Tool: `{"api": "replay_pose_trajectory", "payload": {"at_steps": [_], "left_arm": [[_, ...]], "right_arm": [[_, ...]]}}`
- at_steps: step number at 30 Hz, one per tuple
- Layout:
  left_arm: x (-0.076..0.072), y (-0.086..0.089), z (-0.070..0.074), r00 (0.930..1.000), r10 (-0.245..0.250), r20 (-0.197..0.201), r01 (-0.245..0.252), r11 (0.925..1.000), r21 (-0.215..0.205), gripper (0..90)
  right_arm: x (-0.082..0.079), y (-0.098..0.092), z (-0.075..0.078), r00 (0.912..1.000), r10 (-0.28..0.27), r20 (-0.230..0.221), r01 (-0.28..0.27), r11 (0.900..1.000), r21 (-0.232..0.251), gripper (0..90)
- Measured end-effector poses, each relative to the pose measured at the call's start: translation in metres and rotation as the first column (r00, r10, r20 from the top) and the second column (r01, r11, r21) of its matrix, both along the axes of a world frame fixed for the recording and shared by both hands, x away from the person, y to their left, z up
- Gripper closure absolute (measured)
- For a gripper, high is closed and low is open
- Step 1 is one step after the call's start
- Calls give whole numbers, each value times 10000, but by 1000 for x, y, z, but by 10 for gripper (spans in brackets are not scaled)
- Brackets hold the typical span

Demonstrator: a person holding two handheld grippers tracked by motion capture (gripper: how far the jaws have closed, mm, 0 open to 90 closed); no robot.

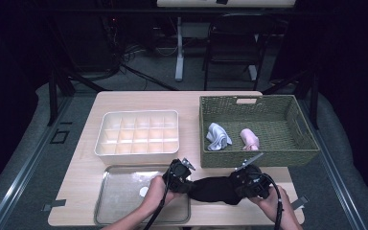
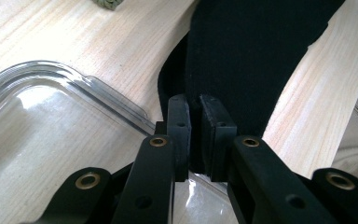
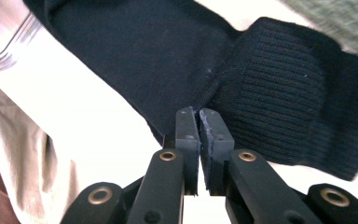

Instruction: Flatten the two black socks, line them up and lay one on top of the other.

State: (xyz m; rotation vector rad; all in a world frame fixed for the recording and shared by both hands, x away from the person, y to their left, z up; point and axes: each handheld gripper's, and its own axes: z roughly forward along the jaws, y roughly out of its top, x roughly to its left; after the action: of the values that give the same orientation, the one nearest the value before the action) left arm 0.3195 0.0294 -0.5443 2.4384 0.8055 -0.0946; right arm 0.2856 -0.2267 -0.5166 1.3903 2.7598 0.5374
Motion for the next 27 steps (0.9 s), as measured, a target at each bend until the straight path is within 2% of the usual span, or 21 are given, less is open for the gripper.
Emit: {"api": "replay_pose_trajectory", "payload": {"at_steps": [2, 3, 5, 7, 8, 9, 11, 12, 13, 16, 18, 19, 20, 22, 24, 25, 27], "left_arm": [[1, 1, 1, 10000, 20, -7, -20, 10000, 32, 832], [1, 2, 1, 10000, 34, -17, -34, 10000, 8, 832], [2, 3, 0, 10000, 33, -62, -34, 10000, -8, 831], [2, 2, 0, 9999, 27, -105, -26, 10000, 57, 814], [3, 2, 0, 9999, 30, -142, -29, 10000, 62, 790], [3, 2, 0, 9998, 83, -186, -84, 10000, -9, 752], [3, 1, 0, 9998, 11, -222, -10, 10000, 40, 716], [2, 1, 0, 9999, 5, -159, -1, 9998, 202, 709], [1, 0, 1, 9997, -92, -204, 96, 9998, 198, 696], [0, -1, 1, 9997, -183, -180, 188, 9994, 278, 691], [0, -2, 1, 9996, -181, -199, 187, 9993, 327, 698], [0, -2, 1, 9997, -133, -225, 139, 9995, 285, 704], [1, -1, 0, 9996, -126, -258, 132, 9996, 246, 713], [2, -1, 0, 9996, -103, -272, 108, 9998, 168, 724], [2, -1, -1, 9995, -70, -294, 74, 9999, 134, 732], [2, -1, -1, 9995, -80, -315, 86, 9998, 169, 737], [1, -2, -2, 9996, -66, -274, 70, 9999, 148, 749]], "right_arm": [[2, 3, -7, 9987, 199, -460, -205, 9997, -131, 860], [3, 5, -14, 9981, 125, -607, -142, 9996, -263, 847], [6, 4, -20, 9966, 149, -808, -173, 9994, -288, 786], [8, 1, -20, 9962, 133, -866, -148, 9998, -166, 721], [10, -4, -14, 9955, 375, -869, -396, 9990, -221, 684], [11, -7, -8, 9941, 519, -949, -529, 9986, -82, 656], [7, -11, -3, 9986, -100, -519, 117, 9994, 333, 643], [7, -15, 1, 9991, -228, -370, 245, 9986, 465, 641], [9, -20, 6, 9991, -46, -422, 63, 9992, 395, 629], [12, -35, 8, 9937, -1067, 336, 1047, 9930, 543, 615], [17, -41, 4, 9821, -1610, 980, 1602, 9869, 166, 625], [20, -43, -1, 9757, -1838, 1191, 1874, 9821, -198, 623], [23, -45, -4, 9726, -1903, 1332, 1963, 9800, -331, 627], [28, -47, -13, 9729, -1897, 1325, 1997, 9776, -666, 627], [31, -47, -19, 9687, -2074, 1366, 2166, 9747, -559, 633], [32, -48, -20, 9720, -1952, 1310, 2056, 9760, -719, 643], [32, -47, -22, 9700, -1940, 1462, 2066, 9754, -765, 669]]}}
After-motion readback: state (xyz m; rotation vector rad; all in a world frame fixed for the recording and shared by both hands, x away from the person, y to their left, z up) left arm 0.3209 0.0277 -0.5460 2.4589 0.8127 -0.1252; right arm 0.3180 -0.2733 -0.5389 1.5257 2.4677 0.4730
